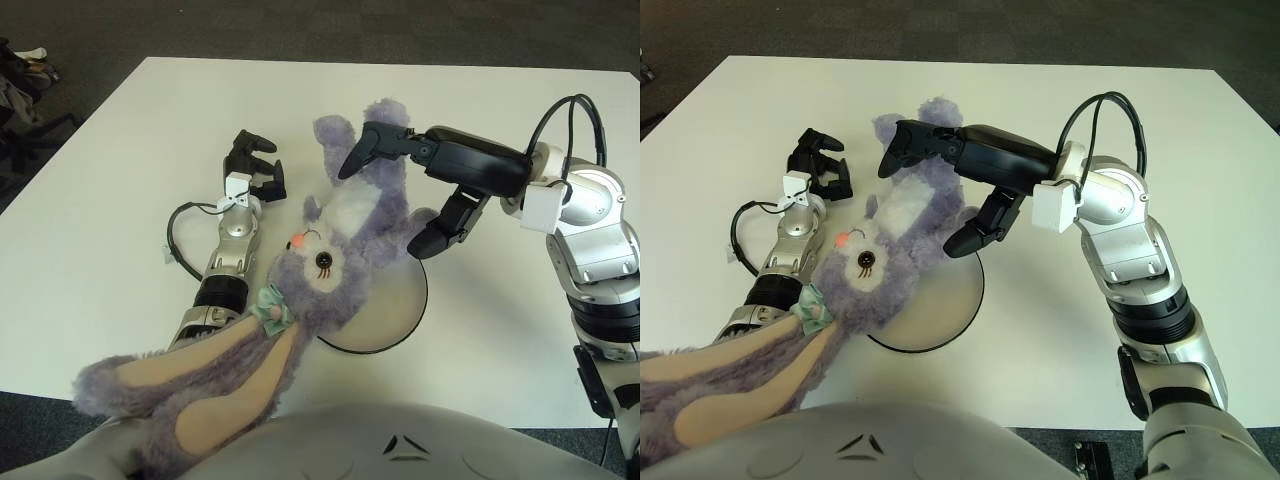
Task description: Put the doll into the plate.
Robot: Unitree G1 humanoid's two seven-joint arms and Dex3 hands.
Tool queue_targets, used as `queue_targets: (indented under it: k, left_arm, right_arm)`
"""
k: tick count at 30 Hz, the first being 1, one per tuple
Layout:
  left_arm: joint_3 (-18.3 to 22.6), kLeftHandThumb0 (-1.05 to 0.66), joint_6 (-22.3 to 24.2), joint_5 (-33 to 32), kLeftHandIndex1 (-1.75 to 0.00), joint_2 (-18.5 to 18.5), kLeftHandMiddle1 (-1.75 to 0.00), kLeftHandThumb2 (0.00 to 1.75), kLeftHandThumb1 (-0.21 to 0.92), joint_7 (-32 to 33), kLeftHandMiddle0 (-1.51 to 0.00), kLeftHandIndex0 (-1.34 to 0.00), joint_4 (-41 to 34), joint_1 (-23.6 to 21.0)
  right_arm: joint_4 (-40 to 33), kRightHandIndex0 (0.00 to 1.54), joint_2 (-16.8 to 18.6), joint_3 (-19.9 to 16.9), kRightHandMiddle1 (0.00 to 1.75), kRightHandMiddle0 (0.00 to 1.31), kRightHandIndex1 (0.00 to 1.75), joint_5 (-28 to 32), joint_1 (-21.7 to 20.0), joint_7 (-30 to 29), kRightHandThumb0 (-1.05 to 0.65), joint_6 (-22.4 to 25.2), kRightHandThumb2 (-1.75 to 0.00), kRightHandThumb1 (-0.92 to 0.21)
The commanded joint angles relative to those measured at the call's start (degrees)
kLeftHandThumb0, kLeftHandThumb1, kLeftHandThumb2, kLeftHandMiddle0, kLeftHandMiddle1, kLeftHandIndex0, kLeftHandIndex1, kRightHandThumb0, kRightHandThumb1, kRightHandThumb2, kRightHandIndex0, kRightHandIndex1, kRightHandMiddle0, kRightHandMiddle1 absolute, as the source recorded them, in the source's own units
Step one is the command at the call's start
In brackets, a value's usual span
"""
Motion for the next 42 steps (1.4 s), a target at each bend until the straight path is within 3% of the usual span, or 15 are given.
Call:
queue_targets:
  k: [1,42]
  left_arm:
    - [-0.2,-0.01,0.8,0.4,-1.74,-0.1,-1.75,1.47,0.18,0.5,-0.60,-0.59,1.8,1.9]
    - [-0.2,-0.01,-2.4,-1.6,-1.74,0.4,-1.75,1.40,0.25,-3.5,-0.55,-0.53,0.5,3.8]
  right_arm:
    - [-0.7,0.19,-0.8,-0.5,1.10,0.00,0.77,0.9,-0.1,0.5,-0.38,0.1,-1.07,-0.31]
    - [-2.3,0.19,-0.7,-0.2,1.10,0.00,0.78,0.7,0.1,0.3,-0.38,1.5,-1.07,-0.31]
